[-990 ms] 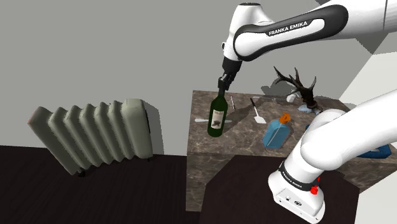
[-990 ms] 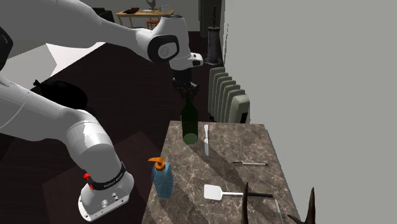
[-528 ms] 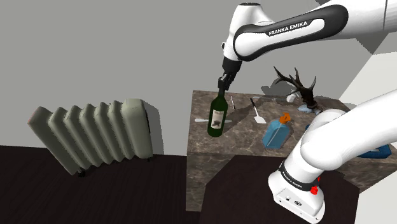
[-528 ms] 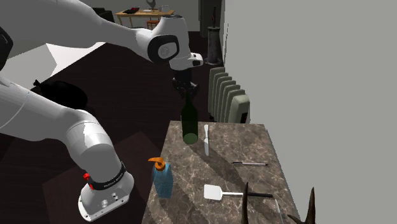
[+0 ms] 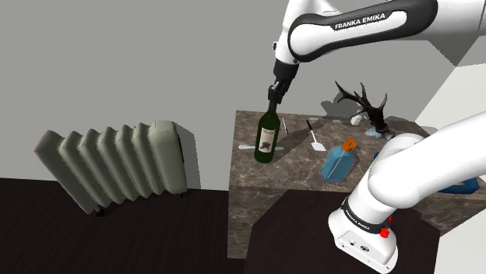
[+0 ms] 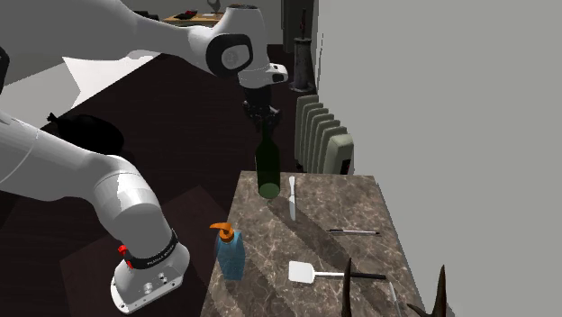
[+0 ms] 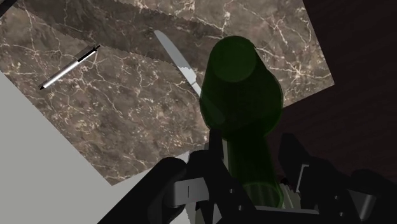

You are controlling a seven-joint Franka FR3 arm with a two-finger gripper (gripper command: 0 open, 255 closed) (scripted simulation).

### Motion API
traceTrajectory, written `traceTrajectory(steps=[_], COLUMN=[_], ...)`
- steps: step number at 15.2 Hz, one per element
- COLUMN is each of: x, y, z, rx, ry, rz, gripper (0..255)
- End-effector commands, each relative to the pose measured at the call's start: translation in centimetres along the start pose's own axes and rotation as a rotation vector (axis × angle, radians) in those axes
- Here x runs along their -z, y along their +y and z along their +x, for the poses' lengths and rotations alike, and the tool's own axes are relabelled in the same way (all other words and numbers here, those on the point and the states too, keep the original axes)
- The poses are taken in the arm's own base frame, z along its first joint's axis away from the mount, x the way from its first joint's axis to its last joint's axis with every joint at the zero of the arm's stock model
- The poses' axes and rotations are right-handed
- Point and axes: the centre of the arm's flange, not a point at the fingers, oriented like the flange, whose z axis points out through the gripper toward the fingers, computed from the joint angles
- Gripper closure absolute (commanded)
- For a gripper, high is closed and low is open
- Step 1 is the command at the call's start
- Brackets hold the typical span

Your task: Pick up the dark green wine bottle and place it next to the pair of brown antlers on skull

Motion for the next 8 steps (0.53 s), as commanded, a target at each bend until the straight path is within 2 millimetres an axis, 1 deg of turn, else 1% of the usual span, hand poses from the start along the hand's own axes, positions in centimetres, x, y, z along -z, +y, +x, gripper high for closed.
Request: traceTrajectory(steps=[1, 8], x=[1.1, 4.7], y=[0.0, 0.2], z=[0.1, 0.5], rx=[0.000, 0.000], ry=[0.000, 0.000], rz=[0.000, 0.000], gripper=[255, 255])
